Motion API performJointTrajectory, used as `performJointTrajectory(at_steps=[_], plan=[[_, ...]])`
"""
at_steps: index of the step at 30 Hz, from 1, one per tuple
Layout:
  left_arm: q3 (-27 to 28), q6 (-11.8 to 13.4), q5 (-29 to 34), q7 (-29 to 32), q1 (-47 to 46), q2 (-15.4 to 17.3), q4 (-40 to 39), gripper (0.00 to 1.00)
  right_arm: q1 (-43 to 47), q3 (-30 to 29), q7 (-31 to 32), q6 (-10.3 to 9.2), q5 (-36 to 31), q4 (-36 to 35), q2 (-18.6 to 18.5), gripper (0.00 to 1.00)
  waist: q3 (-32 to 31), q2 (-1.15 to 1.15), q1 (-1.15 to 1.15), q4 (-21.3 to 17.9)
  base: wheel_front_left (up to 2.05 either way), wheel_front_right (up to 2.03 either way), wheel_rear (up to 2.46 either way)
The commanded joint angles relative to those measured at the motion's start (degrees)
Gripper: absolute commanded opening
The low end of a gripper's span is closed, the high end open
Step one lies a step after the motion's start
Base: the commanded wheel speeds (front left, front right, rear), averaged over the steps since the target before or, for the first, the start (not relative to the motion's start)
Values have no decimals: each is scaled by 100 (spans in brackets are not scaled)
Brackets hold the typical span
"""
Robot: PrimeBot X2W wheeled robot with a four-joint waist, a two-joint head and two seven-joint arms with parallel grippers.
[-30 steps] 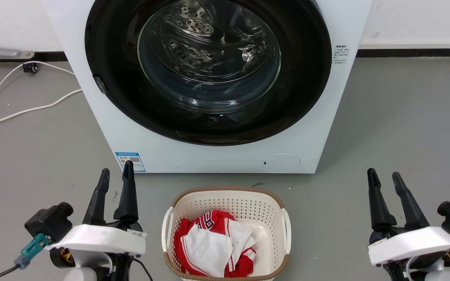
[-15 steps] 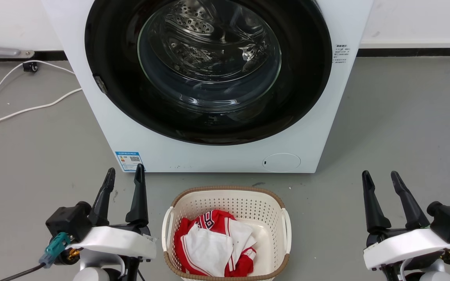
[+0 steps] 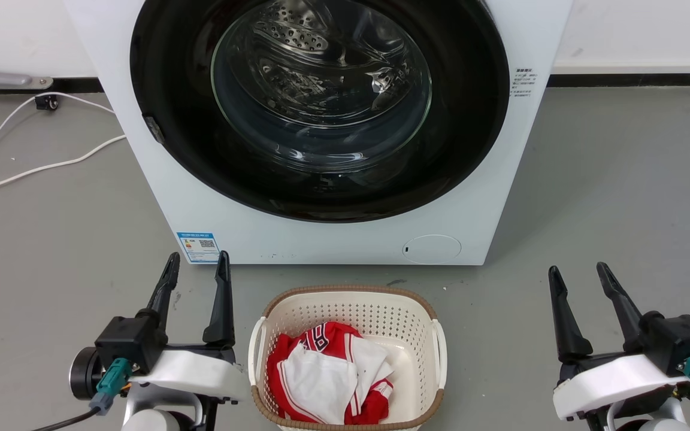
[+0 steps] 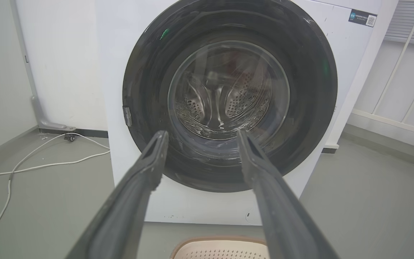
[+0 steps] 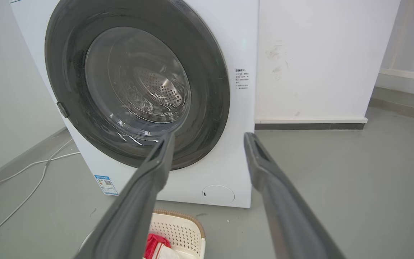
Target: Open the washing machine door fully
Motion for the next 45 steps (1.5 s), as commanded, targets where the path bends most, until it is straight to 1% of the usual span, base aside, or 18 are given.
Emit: performJointTrajectory(at_steps=[1, 7, 29, 45], plan=[[-20, 13, 113, -35, -71, 34, -58, 100, 23, 0, -10, -2, -112, -59, 15, 100, -1, 0, 0, 0, 0, 0, 0], [-81, 85, 342, -113, -54, 63, -96, 100, 60, 26, -53, -2, -348, -102, 18, 100, -2, 0, 0, -12, 0, 0, 0], [-90, 197, 1149, -349, 34, 32, -138, 100, 130, 96, -171, -2, -1034, -162, 27, 100, 24, 0, 0, -36, 0, 0, 0], [-14, 126, 1125, -343, 74, -35, -69, 100, 87, 92, -150, -3, -940, -91, 27, 100, 21, 0, 0, -43, 0, 0, 0]])
